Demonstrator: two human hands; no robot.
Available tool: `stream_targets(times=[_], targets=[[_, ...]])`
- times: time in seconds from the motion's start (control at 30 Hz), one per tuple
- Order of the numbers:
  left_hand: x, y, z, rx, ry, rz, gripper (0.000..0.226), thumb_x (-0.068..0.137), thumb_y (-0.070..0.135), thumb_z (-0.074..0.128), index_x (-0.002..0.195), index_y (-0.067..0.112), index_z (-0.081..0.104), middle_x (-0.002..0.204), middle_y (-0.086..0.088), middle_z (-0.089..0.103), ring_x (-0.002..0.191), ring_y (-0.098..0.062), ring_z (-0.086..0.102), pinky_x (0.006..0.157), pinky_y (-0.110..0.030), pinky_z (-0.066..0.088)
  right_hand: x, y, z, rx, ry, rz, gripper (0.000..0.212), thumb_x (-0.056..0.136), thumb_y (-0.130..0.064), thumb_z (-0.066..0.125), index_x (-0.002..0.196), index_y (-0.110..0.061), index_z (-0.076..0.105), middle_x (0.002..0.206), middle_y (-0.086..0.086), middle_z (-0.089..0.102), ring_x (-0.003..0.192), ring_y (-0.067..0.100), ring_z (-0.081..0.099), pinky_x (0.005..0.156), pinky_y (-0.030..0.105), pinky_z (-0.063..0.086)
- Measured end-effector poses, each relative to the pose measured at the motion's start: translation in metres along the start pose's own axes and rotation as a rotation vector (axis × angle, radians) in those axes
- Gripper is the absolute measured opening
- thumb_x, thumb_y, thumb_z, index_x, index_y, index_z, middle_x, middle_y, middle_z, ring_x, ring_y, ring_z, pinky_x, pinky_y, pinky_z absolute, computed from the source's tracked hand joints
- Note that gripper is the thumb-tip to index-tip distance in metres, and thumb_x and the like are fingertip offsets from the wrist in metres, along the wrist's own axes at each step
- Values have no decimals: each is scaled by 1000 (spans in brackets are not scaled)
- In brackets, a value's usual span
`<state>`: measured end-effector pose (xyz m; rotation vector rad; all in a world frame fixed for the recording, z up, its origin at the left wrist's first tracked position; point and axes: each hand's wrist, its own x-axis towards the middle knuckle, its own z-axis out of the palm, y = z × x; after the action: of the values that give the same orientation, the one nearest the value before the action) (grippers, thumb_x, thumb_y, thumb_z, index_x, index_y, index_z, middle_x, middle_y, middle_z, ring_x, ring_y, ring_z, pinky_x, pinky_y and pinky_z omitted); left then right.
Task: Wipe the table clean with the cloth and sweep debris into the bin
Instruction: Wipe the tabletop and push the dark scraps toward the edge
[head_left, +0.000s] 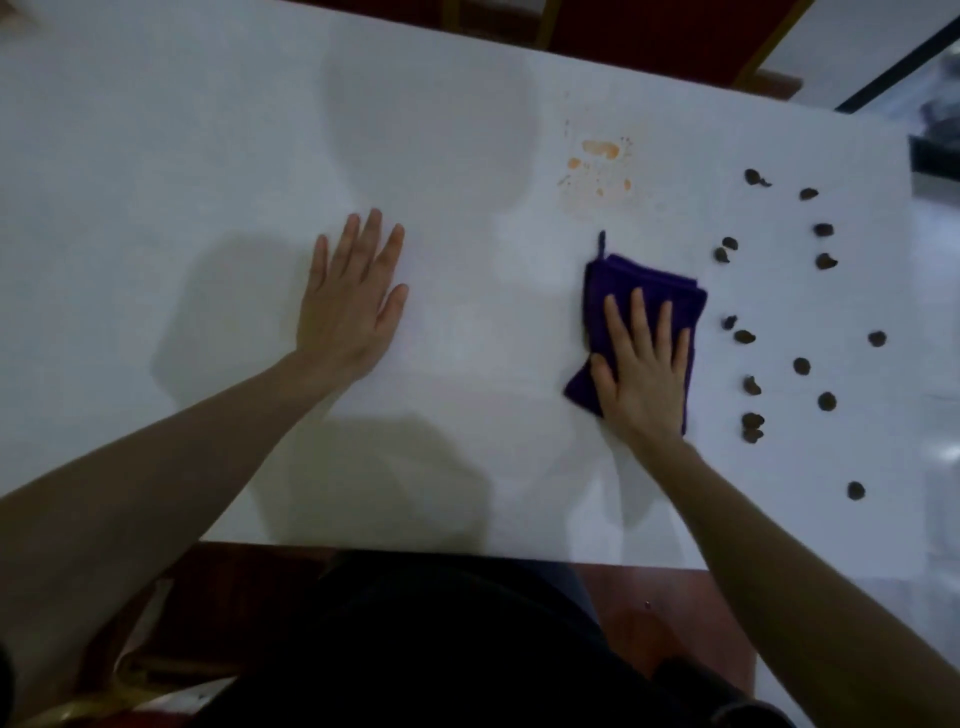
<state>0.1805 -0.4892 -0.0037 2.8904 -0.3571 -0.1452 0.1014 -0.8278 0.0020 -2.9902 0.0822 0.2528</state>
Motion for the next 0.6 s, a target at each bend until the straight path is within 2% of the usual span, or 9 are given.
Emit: stream_targets(times=[0.17,0.33,0.43,0.6], targets=[[69,9,-1,45,-38,24,60,105,42,23,160,20,11,168,-5,5,154,-23,2,124,-47,-1,-21,-61,15,-6,-44,-242,66,98,-47,32,158,-27,17,166,3,8,152,36,1,120,61,10],[86,1,6,101,-35,-10,62,105,47,15,160,20,3,168,-3,-1,154,-21,-2,124,-49,0,48,-94,10,-36,-70,-377,65,99,-52,28,158,-33,11,166,-2,8,153,32,-2,122,56,3],[83,1,5,115,-26,-12,63,104,47,16,160,20,4,168,-3,1,155,-21,0,124,-49,2,94,-81,-1,-37,-26,-319,66,95,-55,29,157,-35,17,166,-2,13,153,30,5,121,54,5],[85,1,6,97,-5,4,63,103,47,17,159,20,10,168,-3,6,154,-22,5,124,-49,3,114,-16,-13,1,35,-13,66,96,-58,27,157,-36,14,166,-4,12,153,29,5,121,54,3]])
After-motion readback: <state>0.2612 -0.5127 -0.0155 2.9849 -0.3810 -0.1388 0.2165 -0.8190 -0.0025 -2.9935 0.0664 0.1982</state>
